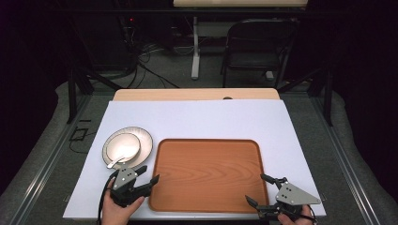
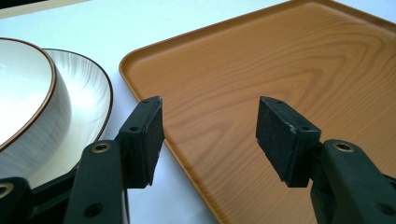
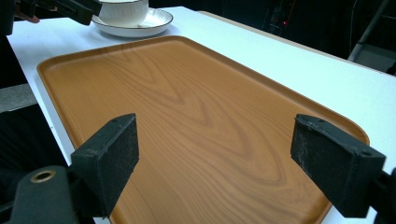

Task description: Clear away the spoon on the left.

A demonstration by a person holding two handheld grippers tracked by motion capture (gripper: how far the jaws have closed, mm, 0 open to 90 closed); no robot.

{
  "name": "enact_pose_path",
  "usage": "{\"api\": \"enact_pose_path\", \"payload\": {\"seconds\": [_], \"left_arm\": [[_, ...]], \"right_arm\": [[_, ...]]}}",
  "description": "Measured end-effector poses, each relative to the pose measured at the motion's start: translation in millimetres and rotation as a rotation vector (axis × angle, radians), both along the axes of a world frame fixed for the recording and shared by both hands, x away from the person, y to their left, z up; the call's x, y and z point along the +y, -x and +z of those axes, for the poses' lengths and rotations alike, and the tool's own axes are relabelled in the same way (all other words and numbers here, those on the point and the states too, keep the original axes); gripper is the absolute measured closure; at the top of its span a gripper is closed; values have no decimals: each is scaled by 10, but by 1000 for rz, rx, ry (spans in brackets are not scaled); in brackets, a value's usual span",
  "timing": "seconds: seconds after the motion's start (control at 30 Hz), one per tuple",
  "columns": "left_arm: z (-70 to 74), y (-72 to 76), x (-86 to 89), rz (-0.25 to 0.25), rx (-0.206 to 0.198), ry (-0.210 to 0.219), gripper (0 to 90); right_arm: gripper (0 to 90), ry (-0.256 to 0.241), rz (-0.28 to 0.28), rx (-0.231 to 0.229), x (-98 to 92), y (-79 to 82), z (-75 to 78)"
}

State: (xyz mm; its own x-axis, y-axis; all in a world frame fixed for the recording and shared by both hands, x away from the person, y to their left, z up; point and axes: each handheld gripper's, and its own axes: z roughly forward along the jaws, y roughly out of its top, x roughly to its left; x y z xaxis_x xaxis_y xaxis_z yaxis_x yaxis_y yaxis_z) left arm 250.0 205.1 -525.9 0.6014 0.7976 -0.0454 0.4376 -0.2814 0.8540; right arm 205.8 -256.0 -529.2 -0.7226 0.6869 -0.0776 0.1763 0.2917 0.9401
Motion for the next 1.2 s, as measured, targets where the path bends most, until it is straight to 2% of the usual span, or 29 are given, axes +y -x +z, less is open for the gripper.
{"api": "enact_pose_path", "payload": {"seconds": [0.27,0.53,0.8,0.87,0.97,1.1,1.2], "left_arm": [[17,0,35,10,14,12,448],[48,-12,92,65,41,46,452],[150,-55,132,108,92,83,521],[168,-71,134,127,94,59,562],[187,-89,147,137,96,57,617],[241,-117,184,170,96,34,706],[260,-125,206,182,95,20,736]], "right_arm": [[147,1,1,-2,1,7,1],[147,-2,1,8,6,-4,-1],[147,-3,5,10,4,-4,-2],[147,-3,5,11,3,-5,-2],[147,-3,5,9,3,-4,-1],[147,-3,6,12,4,-7,-2],[148,-2,6,13,5,-7,-2]]}}
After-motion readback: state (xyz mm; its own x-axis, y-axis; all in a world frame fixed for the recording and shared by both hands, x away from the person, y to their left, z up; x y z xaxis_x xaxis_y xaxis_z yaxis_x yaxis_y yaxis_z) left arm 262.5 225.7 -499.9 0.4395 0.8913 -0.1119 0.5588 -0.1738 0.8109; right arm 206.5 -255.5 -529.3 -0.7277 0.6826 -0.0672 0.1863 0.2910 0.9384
